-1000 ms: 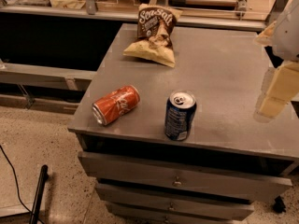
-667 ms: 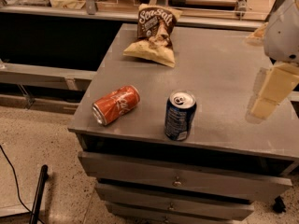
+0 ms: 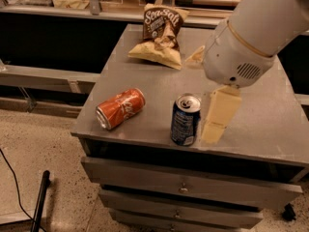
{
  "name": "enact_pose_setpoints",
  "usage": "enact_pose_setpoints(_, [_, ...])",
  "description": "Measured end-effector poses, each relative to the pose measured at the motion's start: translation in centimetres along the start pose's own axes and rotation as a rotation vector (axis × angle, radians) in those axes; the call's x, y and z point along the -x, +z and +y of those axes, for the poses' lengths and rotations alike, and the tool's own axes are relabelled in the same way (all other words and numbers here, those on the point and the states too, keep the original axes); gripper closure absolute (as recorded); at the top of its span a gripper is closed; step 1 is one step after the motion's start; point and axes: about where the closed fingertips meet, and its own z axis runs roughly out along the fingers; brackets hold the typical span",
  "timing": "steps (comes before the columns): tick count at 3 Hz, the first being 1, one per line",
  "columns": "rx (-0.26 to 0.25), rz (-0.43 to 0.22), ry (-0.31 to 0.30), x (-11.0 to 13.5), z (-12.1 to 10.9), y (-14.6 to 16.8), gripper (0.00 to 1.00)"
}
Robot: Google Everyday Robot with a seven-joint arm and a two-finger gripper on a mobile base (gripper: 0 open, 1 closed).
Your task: Pick pepsi can
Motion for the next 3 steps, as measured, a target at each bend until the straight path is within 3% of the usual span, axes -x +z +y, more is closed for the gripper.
enact_pose_setpoints(1, [0.029,-0.024,-0.028,1.5,0.6,0.9,0.00])
enact_pose_setpoints(3, [-0.020,0.022,0.006,0.1,-1.6,0.7,0.00])
